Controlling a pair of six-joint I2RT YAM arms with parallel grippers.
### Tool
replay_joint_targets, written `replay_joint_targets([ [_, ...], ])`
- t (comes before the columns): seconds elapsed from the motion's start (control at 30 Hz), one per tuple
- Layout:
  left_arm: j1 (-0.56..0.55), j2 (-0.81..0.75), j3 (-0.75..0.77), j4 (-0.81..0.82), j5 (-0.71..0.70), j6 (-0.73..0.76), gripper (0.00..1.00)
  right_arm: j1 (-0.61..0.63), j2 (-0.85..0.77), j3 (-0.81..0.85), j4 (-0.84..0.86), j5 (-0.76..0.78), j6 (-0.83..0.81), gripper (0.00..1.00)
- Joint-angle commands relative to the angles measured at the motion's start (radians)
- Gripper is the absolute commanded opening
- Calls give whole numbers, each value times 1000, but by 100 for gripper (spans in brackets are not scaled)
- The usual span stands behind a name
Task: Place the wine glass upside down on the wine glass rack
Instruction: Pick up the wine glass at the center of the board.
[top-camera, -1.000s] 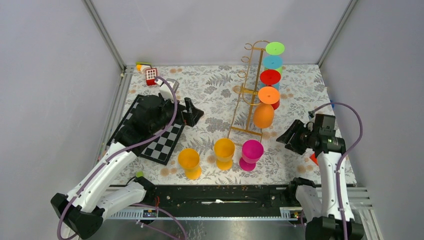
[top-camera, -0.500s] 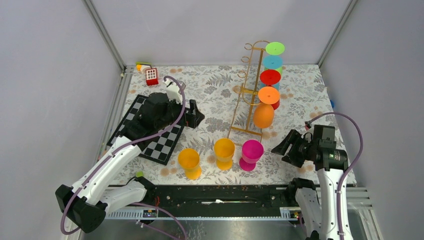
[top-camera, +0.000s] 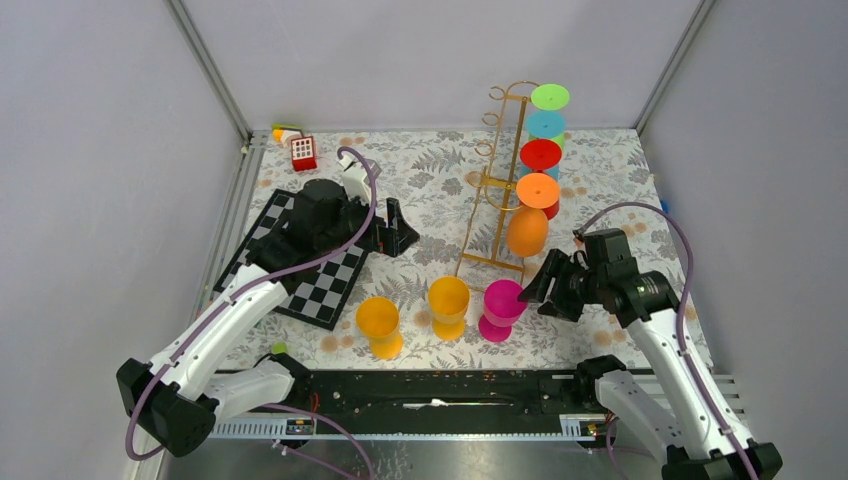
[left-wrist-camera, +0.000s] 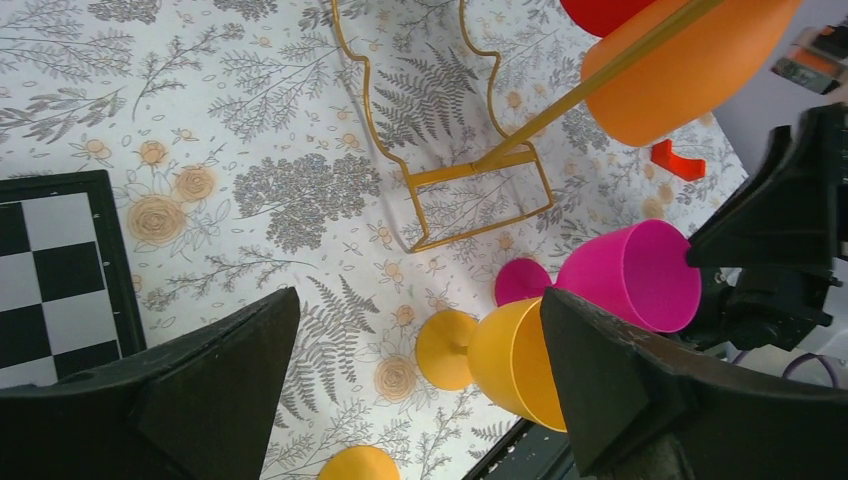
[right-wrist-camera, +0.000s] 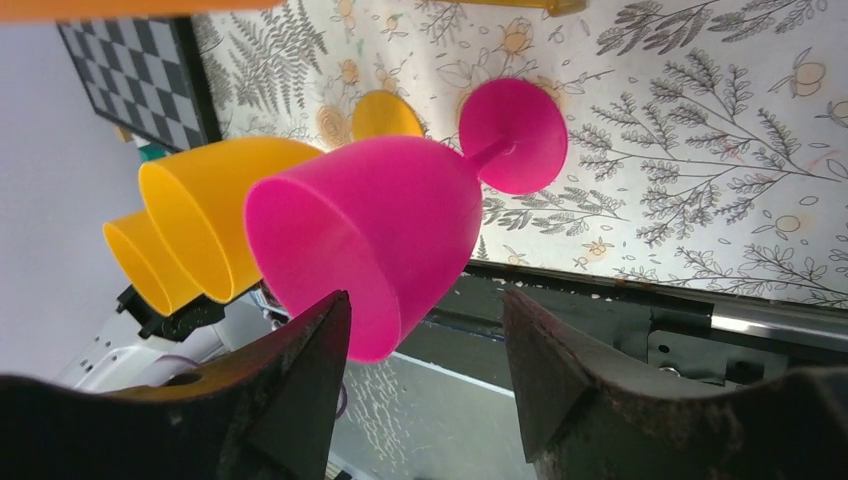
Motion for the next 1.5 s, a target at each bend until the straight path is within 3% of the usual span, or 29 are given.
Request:
replay_joint_targets([
  [0.0, 6, -13, 35, 57, 58, -35, 99, 29, 39, 5, 57, 77, 54, 62],
  [0.47, 6, -24, 10, 75, 58, -68, 99, 35, 43, -45, 41, 104, 50, 24],
  [0.77, 6, -14, 7, 83, 59, -78, 99, 35, 57, -93, 74, 71, 39, 25],
  [0.93, 6, -10, 9, 86, 58, -84, 99, 36, 44, -101, 77, 70, 50, 20],
  [1.23, 9, 4, 16, 75, 67, -92, 99, 36, 36, 8, -40, 42, 20, 4],
  [1.47, 28, 40, 43, 51, 158, -142, 99, 36, 38, 175, -188, 66, -30, 1],
])
